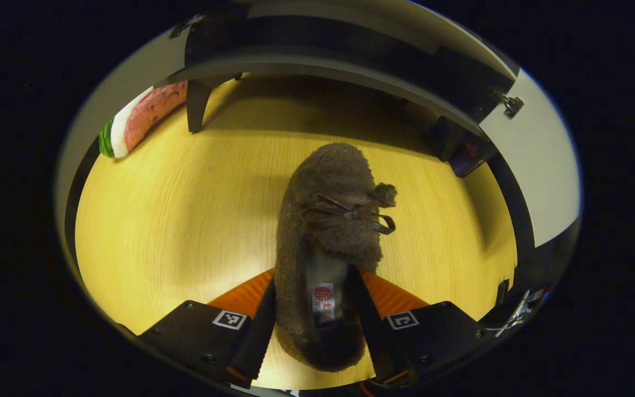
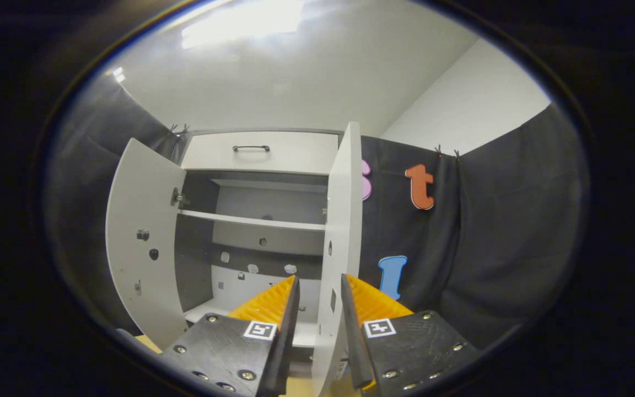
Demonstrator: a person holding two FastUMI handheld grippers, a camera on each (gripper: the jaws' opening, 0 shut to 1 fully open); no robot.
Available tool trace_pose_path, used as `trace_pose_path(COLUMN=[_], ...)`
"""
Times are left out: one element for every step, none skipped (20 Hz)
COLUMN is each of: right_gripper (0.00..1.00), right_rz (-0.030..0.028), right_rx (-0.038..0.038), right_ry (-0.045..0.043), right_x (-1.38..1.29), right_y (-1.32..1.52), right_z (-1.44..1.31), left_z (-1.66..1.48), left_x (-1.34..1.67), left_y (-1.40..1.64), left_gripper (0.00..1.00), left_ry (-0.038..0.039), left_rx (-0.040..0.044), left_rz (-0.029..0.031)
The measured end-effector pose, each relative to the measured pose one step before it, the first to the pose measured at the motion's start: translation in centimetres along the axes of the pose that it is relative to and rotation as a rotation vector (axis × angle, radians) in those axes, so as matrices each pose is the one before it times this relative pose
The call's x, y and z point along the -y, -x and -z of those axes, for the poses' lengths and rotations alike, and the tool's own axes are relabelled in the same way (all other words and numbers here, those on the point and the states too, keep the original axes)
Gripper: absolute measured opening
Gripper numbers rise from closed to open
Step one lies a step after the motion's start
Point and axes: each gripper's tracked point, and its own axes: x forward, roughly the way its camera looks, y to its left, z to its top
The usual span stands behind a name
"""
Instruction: Grab one shoe with the right hand and put it into the shoe cabinet, grab the other shoe with the left hand and put it into the shoe cabinet; then close the right door with the right hand and the left door with the left hand.
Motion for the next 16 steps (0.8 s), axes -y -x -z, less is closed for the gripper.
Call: trace_pose_path(right_gripper=[0.4,0.4,0.42,0.43,0.4,0.43,0.43,0.43,0.43,0.43,0.43,0.43,0.43,0.43,0.43,0.43], right_rz=[0.00544,0.00415,0.00302,0.00147,0.00112,0.00313,0.00323,0.00232,0.00172,0.00131,0.00297,0.00299,0.00244,0.00208,0.00411,0.00266], right_rx=[0.0021,0.00131,-0.00182,-0.00278,-0.00007,0.00114,0.00257,0.00372,0.00296,0.00343,0.0006,0.00059,-0.00125,-0.00169,-0.00086,-0.0008], right_ry=[-0.00177,-0.00212,-0.00109,-0.0004,0.00092,0.00251,0.0019,0.00028,-0.00015,0.00026,0.0003,-0.00207,-0.00278,-0.00251,-0.00182,-0.00203], right_x=[0.123,0.074,0.179,0.056,0.017,0.059,0.12,0.002,0.127,0.02,0.206,0.197,0.096,0.146,0.193,0.19], right_y=[0.191,0.09,0.186,0.292,0.143,0.154,0.21,0.184,0.315,0.145,0.27,0.23,0.24,0.223,0.115,0.207], right_z=[0.003,-0.065,0.054,-0.03,-0.049,-0.03,0.026,-0.1,-0.254,-0.203,0.011,-0.097,-0.058,0.016,0.077,0.021], left_z=[0.106,-0.105,-0.004,-0.166,-0.069,-0.249,-0.161,0.063,-0.303,-0.384,-0.061,-0.16,0.035,-0.3,-0.614,-0.232], left_x=[0.206,-0.092,-0.106,-0.131,-0.291,-0.252,-0.747,0.073,0.148,-0.167,-0.299,-0.289,-0.094,-0.015,-0.341,-0.056], left_y=[-0.01,0.153,-0.001,0.155,0.118,0.212,-0.494,0.71,0.259,0.35,0.181,-0.857,0.466,0.18,-0.006,0.165], left_gripper=[0.75,0.73,0.72,0.65,0.6,0.53,0.45,0.21,0.16,0.08,0.05,0.01,0.01,0.01,0.01,0.01], left_ry=[0.00182,0.00839,0.00573,0.00402,0.00297,0.00248,-0.00302,0.02169,0.00214,0.00068,-0.0104,-0.0155,-0.00376,0.0011,0.00064,0.00041], left_rx=[-0.01012,-0.00845,-0.00418,0.00144,-0.00077,0.00537,0.01403,0.00131,0.00958,0.02213,0.01502,0.00756,-0.00574,0.00525,0.0104,0.01492], left_rz=[-0.0001,-0.00148,-0.00136,-0.00059,-0.00165,0.00117,-0.02466,-0.00306,-0.00995,-0.00644,-0.00127,-0.00338,-0.00284,-0.00427,-0.0011,0.00253])
